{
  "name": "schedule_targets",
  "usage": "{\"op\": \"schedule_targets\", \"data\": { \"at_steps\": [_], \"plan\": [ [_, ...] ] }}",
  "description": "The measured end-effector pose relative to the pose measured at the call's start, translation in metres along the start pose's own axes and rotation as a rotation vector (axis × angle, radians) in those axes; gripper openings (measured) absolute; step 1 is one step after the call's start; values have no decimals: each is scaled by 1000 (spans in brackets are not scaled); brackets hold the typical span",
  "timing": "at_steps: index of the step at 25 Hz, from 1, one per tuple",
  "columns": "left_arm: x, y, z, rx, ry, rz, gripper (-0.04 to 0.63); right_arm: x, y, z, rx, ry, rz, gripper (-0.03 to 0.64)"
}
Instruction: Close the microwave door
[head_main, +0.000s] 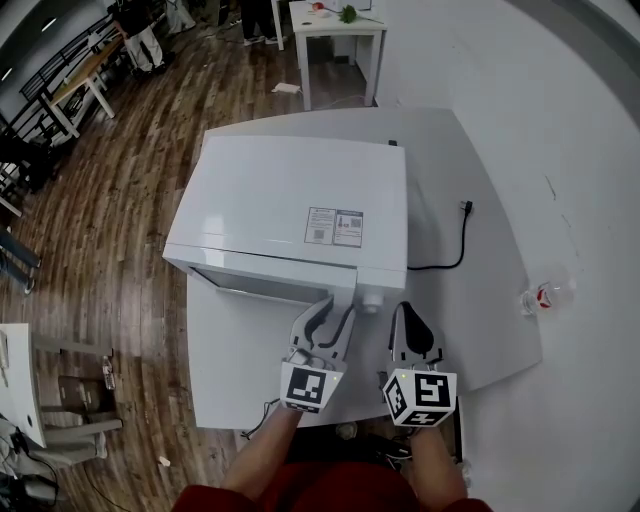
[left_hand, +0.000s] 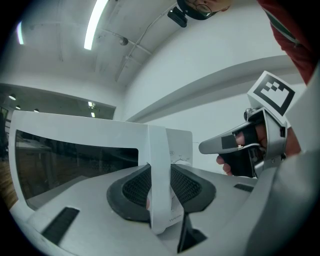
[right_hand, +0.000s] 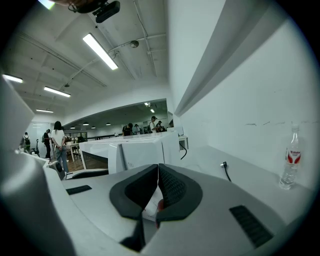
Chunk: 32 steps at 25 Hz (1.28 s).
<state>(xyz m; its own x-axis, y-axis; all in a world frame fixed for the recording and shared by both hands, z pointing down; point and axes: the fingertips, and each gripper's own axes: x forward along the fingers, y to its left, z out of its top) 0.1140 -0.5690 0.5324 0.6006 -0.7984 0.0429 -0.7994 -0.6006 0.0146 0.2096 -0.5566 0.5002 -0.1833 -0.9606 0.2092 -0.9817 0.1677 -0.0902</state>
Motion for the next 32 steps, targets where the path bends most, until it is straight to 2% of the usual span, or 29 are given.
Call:
{"op": "schedule_targets", "data": {
  "at_steps": [5, 18, 22, 26, 32],
  "plan": [
    [8, 4, -1, -23, 13, 22, 133, -2, 1, 0, 3, 0, -7, 28],
    [5, 3, -1, -15, 30, 24, 133, -13, 2, 7, -4, -15, -16, 28],
    [-6, 3, 4, -25, 36, 39, 133, -21, 5, 11, -5, -20, -12, 28],
    [-24, 0, 23, 12, 5, 45, 133, -31, 11, 17, -9, -37, -1, 28],
    [-58, 0, 43, 34, 2, 78, 133, -51, 28, 34, -18, -79, 29, 28]
  ]
}}
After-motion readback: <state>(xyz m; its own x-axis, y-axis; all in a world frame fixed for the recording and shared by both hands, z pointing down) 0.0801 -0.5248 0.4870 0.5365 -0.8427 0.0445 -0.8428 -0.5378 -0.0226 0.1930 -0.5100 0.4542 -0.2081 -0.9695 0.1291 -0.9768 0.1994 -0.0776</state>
